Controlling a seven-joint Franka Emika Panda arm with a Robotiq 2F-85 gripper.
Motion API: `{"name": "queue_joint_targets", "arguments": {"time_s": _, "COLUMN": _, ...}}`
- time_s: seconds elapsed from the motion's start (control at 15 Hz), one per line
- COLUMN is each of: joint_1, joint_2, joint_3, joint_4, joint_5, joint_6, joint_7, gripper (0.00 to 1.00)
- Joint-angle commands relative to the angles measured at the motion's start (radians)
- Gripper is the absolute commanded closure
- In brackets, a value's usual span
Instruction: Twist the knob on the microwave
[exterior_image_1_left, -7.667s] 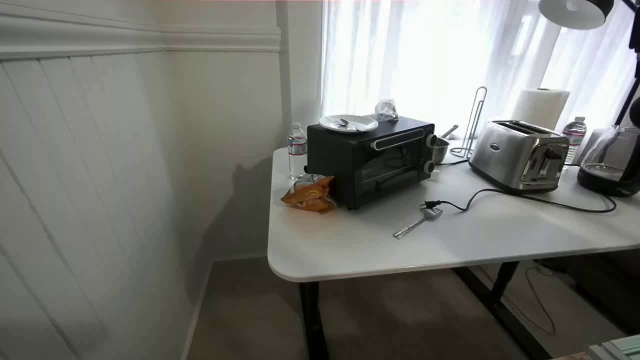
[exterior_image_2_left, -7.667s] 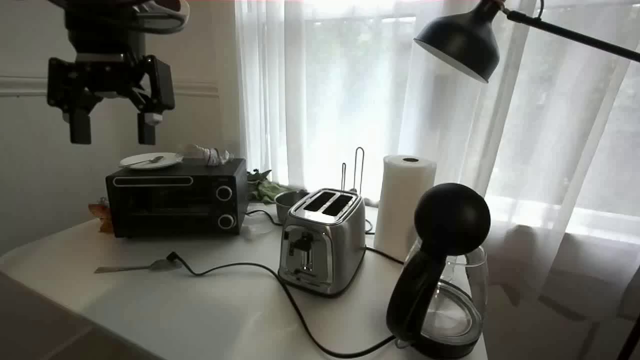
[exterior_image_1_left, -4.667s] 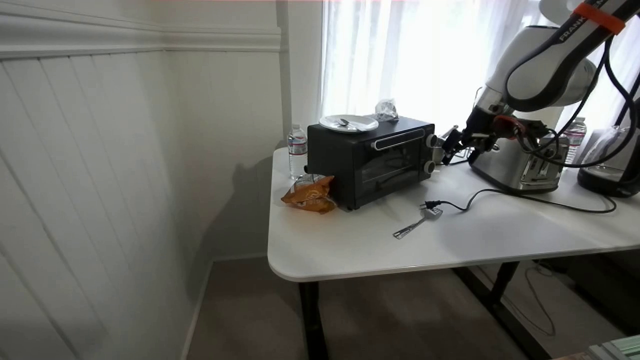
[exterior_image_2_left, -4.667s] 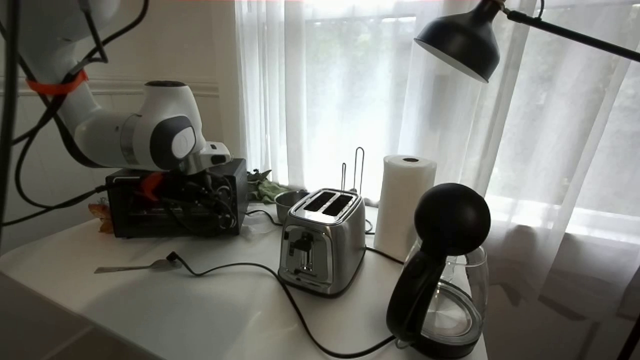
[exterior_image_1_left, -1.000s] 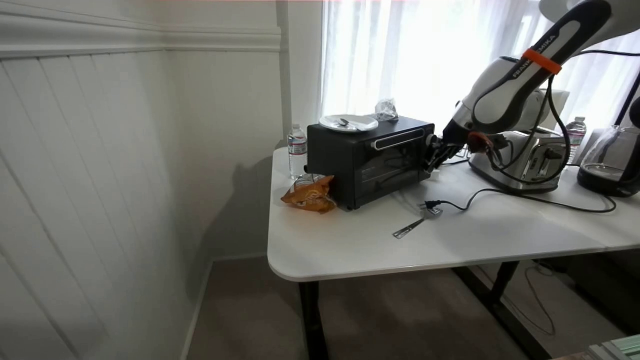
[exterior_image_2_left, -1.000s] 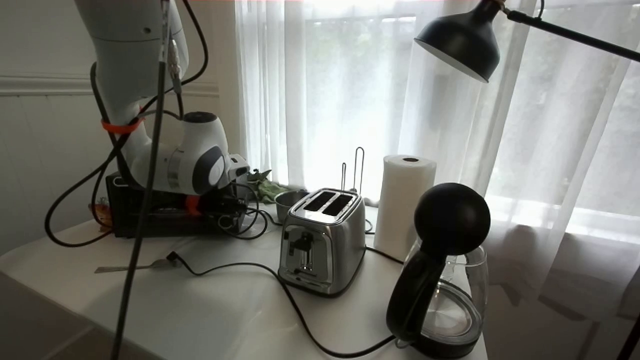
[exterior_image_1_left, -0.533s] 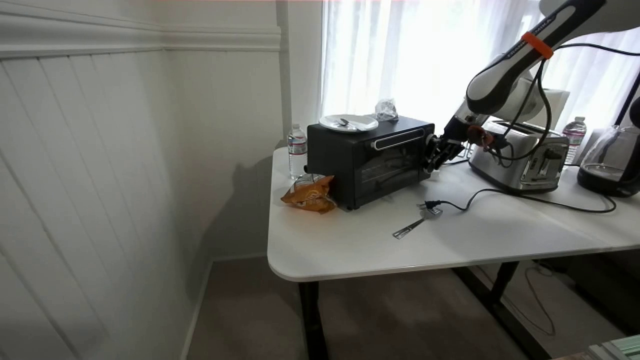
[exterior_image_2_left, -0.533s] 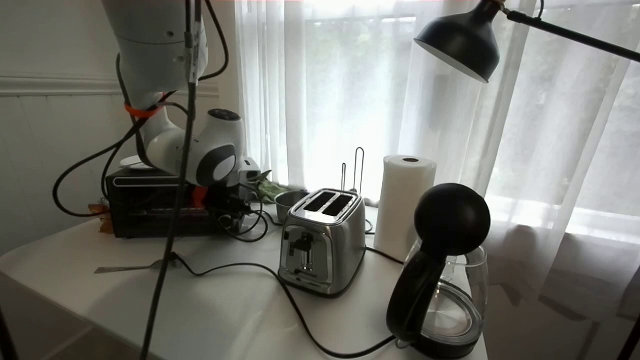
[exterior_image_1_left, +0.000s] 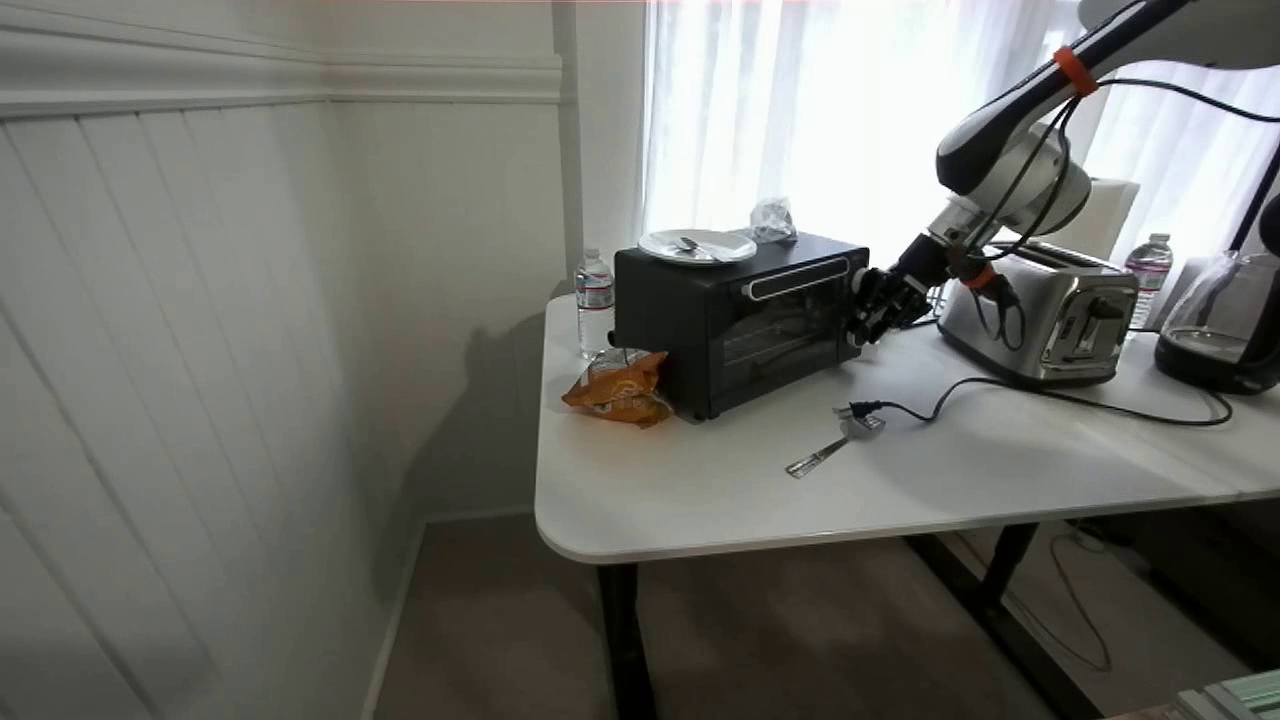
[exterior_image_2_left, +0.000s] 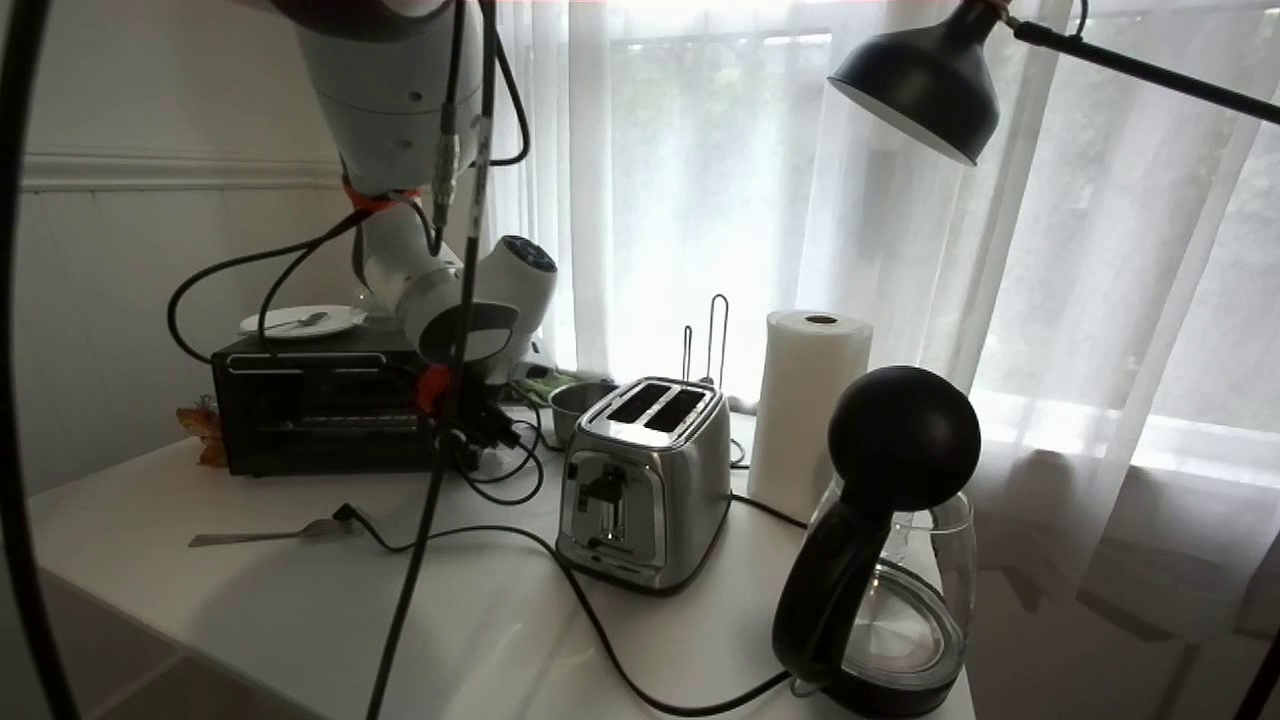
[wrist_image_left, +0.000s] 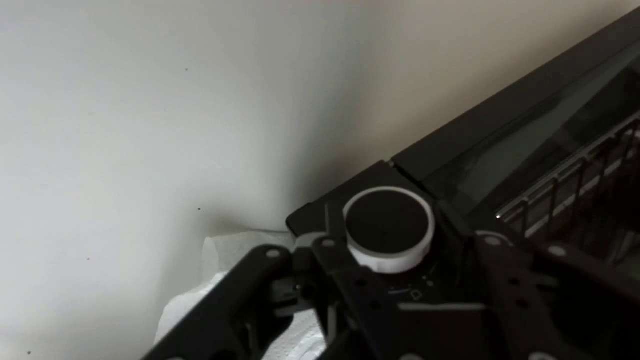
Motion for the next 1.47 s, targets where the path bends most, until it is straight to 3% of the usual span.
{"name": "queue_joint_targets", "arguments": {"time_s": 0.0, "joint_1": -0.057, "joint_2": 0.098, "joint_3": 0.036, "joint_4": 0.049, "joint_5": 0.142, "joint_6": -0.081, "joint_7": -0.093, "gripper": 0.78}}
{"name": "queue_joint_targets", "arguments": {"time_s": 0.4, "joint_1": -0.083, "joint_2": 0.152, "joint_3": 0.007, "joint_4": 0.093, "joint_5": 0.404, "joint_6": -0.217, "joint_7": -0.290, "gripper": 0.78}}
{"name": "queue_joint_targets", "arguments": {"time_s": 0.8, "joint_1": 0.016, "joint_2": 0.153, "joint_3": -0.159, "joint_4": 0.134, "joint_5": 0.710, "joint_6": -0.420, "joint_7": -0.390, "gripper": 0.78}}
{"name": "queue_joint_targets", "arguments": {"time_s": 0.93, "joint_1": 0.078, "joint_2": 0.127, "joint_3": -0.218, "joint_4": 0.134, "joint_5": 0.738, "joint_6": -0.430, "joint_7": -0.395, "gripper": 0.28}}
{"name": "queue_joint_targets", "arguments": {"time_s": 1.07, "joint_1": 0.131, "joint_2": 0.103, "joint_3": -0.267, "joint_4": 0.135, "joint_5": 0.761, "joint_6": -0.449, "joint_7": -0.401, "gripper": 0.21}}
{"name": "queue_joint_targets", "arguments": {"time_s": 1.27, "joint_1": 0.212, "joint_2": 0.070, "joint_3": -0.319, "joint_4": 0.126, "joint_5": 0.786, "joint_6": -0.464, "joint_7": -0.433, "gripper": 0.00}}
{"name": "queue_joint_targets", "arguments": {"time_s": 1.4, "joint_1": 0.260, "joint_2": 0.042, "joint_3": -0.342, "joint_4": 0.118, "joint_5": 0.796, "joint_6": -0.447, "joint_7": -0.482, "gripper": 0.00}}
